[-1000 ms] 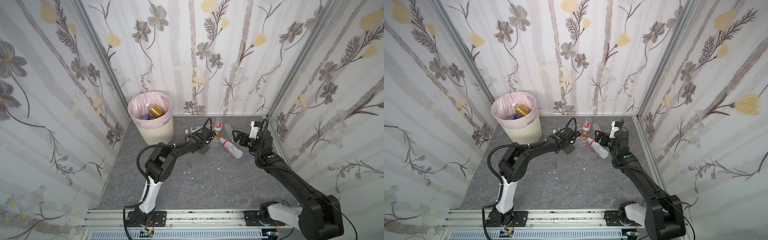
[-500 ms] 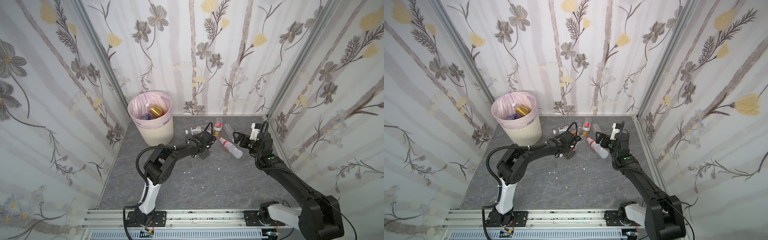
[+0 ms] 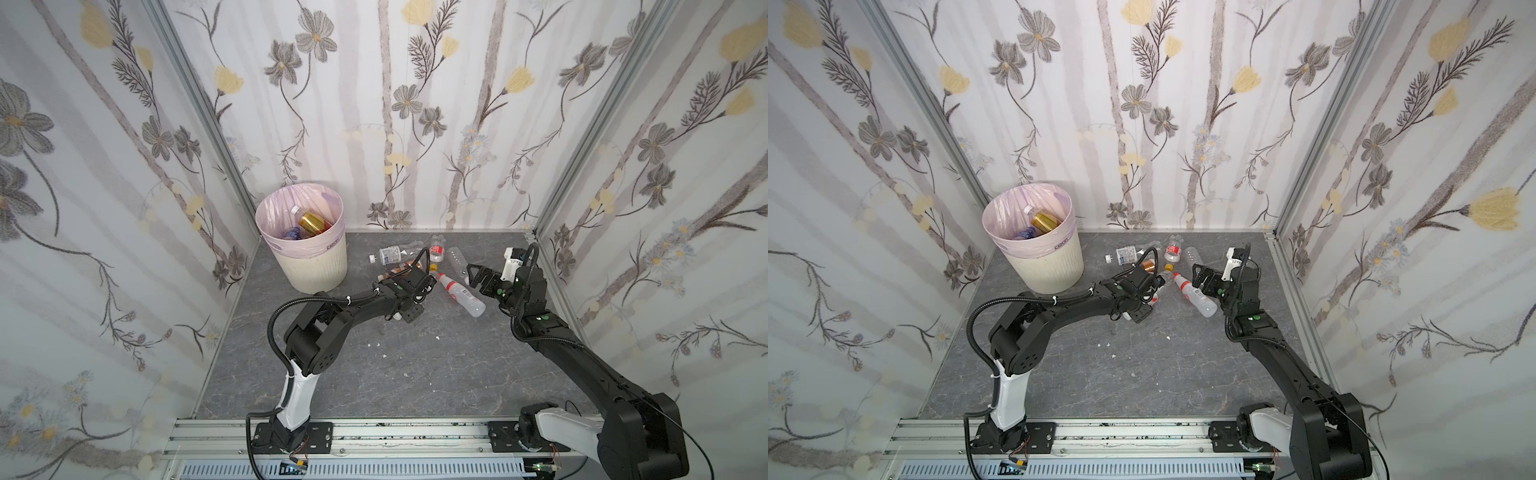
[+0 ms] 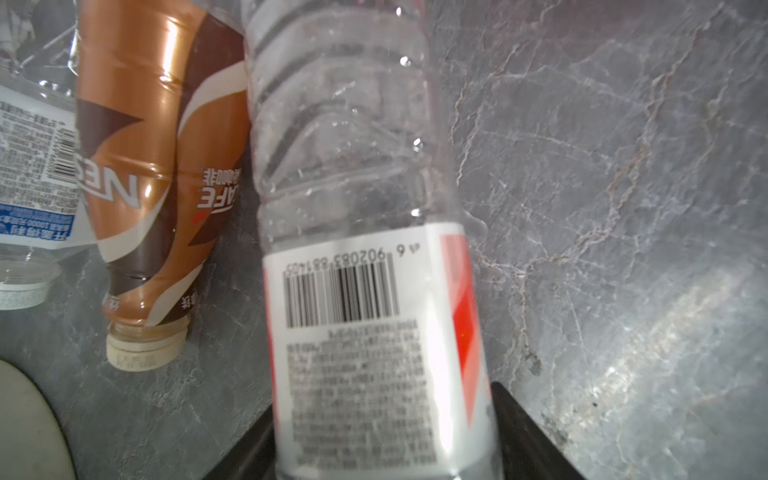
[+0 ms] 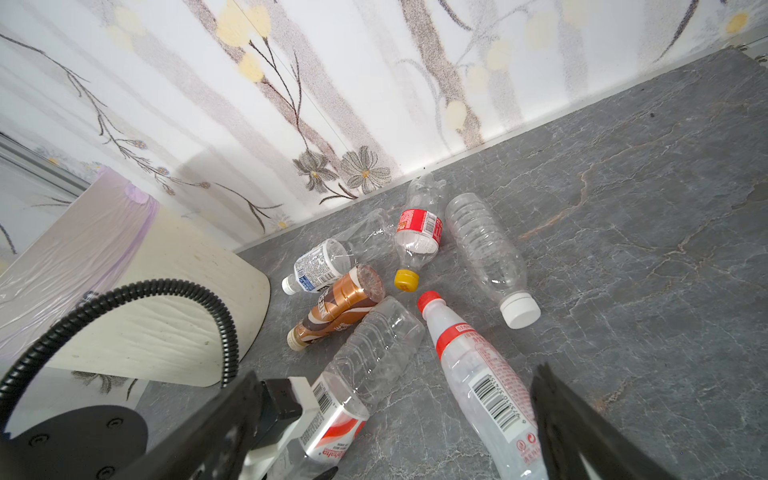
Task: Throw the plastic bottles in the bin
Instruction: 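Grasp the clear water bottle with red-white label using the left gripper, then lift the water bottle toward the right gripper while the right grasps its bottom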
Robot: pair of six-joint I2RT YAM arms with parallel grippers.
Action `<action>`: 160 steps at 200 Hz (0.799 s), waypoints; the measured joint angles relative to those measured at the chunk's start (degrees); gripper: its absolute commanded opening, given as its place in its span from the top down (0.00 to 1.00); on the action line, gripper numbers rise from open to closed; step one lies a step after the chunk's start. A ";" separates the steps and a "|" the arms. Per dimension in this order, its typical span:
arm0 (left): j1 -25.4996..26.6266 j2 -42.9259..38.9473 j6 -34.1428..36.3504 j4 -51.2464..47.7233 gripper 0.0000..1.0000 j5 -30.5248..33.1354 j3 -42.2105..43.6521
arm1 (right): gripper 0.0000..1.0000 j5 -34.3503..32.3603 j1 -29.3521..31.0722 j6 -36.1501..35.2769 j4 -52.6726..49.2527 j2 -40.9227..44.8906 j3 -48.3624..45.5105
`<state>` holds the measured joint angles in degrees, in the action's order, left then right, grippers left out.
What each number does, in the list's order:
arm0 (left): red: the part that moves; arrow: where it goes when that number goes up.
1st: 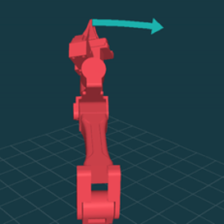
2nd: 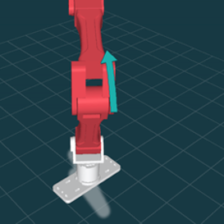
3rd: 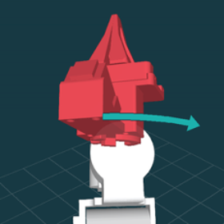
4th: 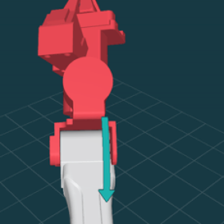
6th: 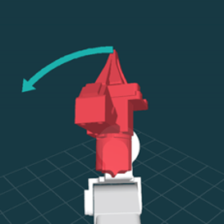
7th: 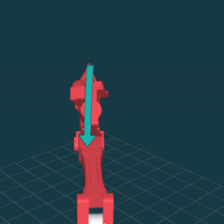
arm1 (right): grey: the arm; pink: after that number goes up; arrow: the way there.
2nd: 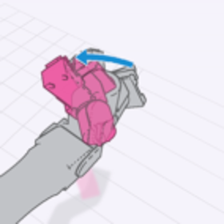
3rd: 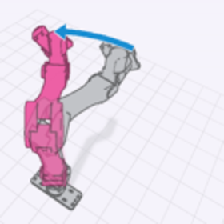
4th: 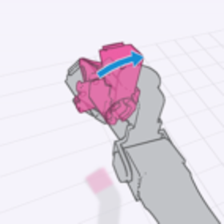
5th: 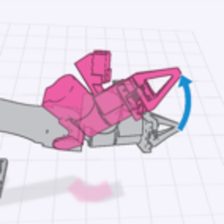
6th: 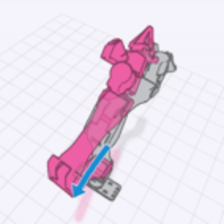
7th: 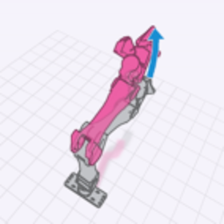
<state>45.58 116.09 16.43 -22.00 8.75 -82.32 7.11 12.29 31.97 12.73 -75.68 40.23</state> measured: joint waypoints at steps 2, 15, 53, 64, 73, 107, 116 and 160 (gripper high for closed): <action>0.02 -0.15 0.00 0.00 0.32 0.00 0.09 | 0.00 0.00 0.00 0.07 0.02 0.00 -0.02; 0.33 -0.94 -0.20 -0.07 0.33 -0.70 0.61 | 0.00 0.00 -0.04 0.13 -0.02 0.00 -0.07; 0.87 -4.39 -1.44 -0.20 0.35 -1.51 1.55 | 0.00 0.00 -0.09 0.59 0.00 0.04 -0.68; 0.87 -5.53 -1.90 -0.20 0.35 -1.62 1.55 | 0.00 0.02 -0.09 0.98 0.00 0.13 -1.01; 0.85 -6.47 -2.27 -0.20 0.35 -2.19 1.55 | 0.00 0.09 -0.09 1.27 0.04 0.20 -1.27; 0.85 -9.33 -3.30 -0.11 0.35 -3.61 1.55 | 0.00 1.38 -0.09 2.54 0.42 0.24 -1.62; 0.87 -9.79 -3.39 -0.11 0.35 -4.04 1.55 | 0.00 1.62 -0.09 2.71 0.48 0.24 -1.62; 1.20 -13.35 -4.44 -0.04 0.35 -4.48 2.78 | 0.00 3.34 -0.02 4.46 0.92 0.24 -1.66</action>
<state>46.78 102.74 11.99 -22.04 4.27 -79.55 10.46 12.27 36.42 13.65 -75.44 38.57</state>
